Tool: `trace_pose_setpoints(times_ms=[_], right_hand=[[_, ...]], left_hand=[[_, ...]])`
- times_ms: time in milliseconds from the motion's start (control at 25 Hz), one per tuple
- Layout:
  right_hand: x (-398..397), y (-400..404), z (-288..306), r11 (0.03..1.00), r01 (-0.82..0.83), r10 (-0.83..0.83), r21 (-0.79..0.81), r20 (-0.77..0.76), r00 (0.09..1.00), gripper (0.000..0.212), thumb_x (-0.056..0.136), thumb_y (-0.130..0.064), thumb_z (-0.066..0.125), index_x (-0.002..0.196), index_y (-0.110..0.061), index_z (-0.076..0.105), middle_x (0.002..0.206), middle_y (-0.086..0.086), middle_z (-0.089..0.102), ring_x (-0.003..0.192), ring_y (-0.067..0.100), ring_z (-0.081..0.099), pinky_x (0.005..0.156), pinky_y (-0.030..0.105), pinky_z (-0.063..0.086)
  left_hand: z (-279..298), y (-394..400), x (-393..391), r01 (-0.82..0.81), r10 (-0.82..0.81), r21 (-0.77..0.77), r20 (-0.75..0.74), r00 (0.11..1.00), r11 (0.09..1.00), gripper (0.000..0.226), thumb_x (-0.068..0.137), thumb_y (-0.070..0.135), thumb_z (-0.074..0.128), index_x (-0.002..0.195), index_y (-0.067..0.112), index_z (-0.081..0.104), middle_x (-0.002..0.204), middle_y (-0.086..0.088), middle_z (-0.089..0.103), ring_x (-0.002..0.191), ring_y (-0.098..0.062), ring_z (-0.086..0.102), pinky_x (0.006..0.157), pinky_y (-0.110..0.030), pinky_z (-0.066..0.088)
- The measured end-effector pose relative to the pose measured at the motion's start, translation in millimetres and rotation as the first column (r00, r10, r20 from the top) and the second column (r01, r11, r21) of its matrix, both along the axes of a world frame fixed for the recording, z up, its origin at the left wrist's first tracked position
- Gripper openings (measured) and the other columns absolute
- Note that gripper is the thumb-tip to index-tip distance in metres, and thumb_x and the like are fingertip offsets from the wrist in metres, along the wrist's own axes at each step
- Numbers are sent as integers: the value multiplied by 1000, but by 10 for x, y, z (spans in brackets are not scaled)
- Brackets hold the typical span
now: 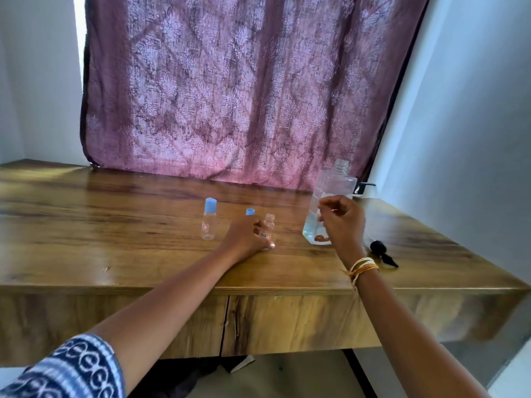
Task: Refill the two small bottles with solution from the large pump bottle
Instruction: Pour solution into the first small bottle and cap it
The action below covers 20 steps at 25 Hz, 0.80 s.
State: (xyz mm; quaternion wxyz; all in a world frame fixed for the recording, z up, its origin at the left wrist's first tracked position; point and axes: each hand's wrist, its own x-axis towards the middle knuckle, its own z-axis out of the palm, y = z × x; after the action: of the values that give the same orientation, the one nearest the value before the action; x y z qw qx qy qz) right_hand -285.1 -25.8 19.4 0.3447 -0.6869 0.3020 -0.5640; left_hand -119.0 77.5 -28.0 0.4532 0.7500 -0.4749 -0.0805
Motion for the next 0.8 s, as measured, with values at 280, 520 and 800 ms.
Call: trace_pose_setpoints(times_ms=[280,520,800], right_hand=[[-98,-786,334,990,-84,89,117,-36,995,76,60,-31,73,129,-12,48,119,14,62,103,29,64,88,42,55],[-104,-934,437,931,-319,343,176,-130,930,58,66,-22,82,118,-4,62,103,13,71,81,17,71,66,29,55],[40,-675,403,967,-252,254,37,-138,957,48,65,-18,87,107,-8,66,92,2,72,80,16,71,69,29,57]], left_hand=[[-100,-134,-11,36,-39,-88,-30,999,995,46,63,25,86,104,15,69,101,0,73,88,-10,68,82,-26,55],[-95,-110,-11,74,-92,-143,-128,987,987,44,68,32,84,103,20,61,94,9,68,80,-2,64,69,-12,52],[-152,-131,36,108,-132,-160,-148,980,981,84,54,66,71,124,21,59,108,4,70,97,-10,67,86,-32,56]])
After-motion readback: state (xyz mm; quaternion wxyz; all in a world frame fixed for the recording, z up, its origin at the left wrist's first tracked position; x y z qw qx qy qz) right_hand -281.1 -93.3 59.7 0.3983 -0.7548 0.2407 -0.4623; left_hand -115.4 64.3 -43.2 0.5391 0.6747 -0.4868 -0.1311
